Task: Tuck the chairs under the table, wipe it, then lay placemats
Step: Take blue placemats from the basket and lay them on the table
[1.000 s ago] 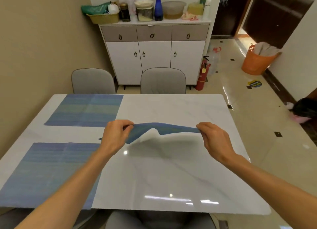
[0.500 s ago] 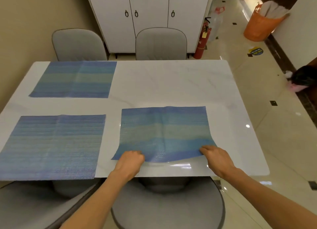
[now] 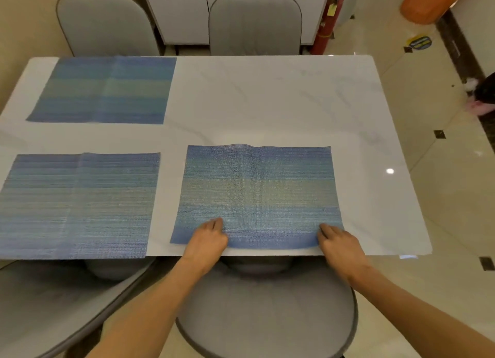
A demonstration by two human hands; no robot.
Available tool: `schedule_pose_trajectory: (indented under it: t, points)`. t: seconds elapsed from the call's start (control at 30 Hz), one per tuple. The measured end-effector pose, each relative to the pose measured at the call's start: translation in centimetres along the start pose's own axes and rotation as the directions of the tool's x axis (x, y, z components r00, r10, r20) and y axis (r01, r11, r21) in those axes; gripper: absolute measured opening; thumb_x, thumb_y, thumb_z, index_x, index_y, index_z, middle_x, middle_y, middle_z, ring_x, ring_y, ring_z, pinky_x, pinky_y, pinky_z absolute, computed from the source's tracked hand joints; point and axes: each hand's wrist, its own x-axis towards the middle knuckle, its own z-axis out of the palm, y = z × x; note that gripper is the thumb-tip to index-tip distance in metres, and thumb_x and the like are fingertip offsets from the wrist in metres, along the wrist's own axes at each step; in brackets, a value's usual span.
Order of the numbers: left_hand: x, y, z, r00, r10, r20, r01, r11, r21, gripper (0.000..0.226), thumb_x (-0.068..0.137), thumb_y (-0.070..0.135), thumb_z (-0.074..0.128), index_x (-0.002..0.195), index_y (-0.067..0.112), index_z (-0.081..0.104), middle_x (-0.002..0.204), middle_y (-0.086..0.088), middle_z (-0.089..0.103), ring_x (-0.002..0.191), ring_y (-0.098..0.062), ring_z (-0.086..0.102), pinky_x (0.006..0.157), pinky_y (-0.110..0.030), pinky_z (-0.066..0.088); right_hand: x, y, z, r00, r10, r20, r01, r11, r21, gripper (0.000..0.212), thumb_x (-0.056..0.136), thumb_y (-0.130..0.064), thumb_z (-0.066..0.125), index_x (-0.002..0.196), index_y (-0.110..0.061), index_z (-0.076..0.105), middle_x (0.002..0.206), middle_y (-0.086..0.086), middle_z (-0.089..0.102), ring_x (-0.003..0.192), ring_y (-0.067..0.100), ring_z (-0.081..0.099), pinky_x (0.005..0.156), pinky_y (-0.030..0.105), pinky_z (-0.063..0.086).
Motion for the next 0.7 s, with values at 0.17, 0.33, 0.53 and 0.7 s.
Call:
schedule_pose_trajectory:
  t: [0.17,0.33,0.53,0.7]
  points:
    - [-0.6,0.8,-0.4,0.998,0.055,-0.005,-0.055,0.997,-0.058,0.037,0.031,0.006,0.092,0.062,0.013,0.073,0.107,-0.023,0.071,0.080,-0.033,0.071,0.088,-0.045,0.056,-0.5,0.5,1.3,1.000,0.023,-0.016,-0.023,1.000,-0.004,0.044,0.035,0.007,0.085,0.077,0.007,0.071,0.099,0.028,0.065,0.070,0.042,0.064,0.051,0.043,0.055]
    - [-0.3,0.8,0.5,0.998,0.058,-0.011,-0.059,0.995,-0.081,0.031,0.039,0.009,0.091,0.065,0.013,0.073,0.115,-0.024,0.068,0.092,-0.033,0.071,0.098,-0.048,0.052,-1.4,0.8,1.9,1.000,-0.001,-0.016,0.001,1.000,0.001,0.050,0.038,0.005,0.088,0.084,0.011,0.071,0.107,0.033,0.063,0.074,0.044,0.065,0.052,0.046,0.055]
    - [-0.2,0.8,0.8,0.996,0.070,-0.053,-0.077,0.988,-0.134,0.040,0.036,0.027,0.097,0.065,0.016,0.073,0.110,-0.016,0.070,0.083,-0.028,0.072,0.081,-0.040,0.060,-2.1,0.6,2.1,0.998,0.009,-0.058,-0.004,0.997,0.071,0.047,0.074,-0.042,0.076,0.092,0.001,0.072,0.117,0.022,0.063,0.082,0.036,0.067,0.058,0.042,0.055]
    - [-0.1,1.6,0.5,0.995,0.035,-0.095,-0.053,0.979,-0.196,0.074,0.062,0.041,0.090,0.125,0.014,0.060,0.143,-0.019,0.050,0.123,-0.036,0.057,0.097,-0.047,0.052,-1.6,-0.4,0.9,0.988,0.089,-0.128,-0.068,0.985,0.161,0.050,0.070,-0.038,0.082,0.104,-0.005,0.067,0.123,0.020,0.058,0.102,0.037,0.063,0.072,0.044,0.056]
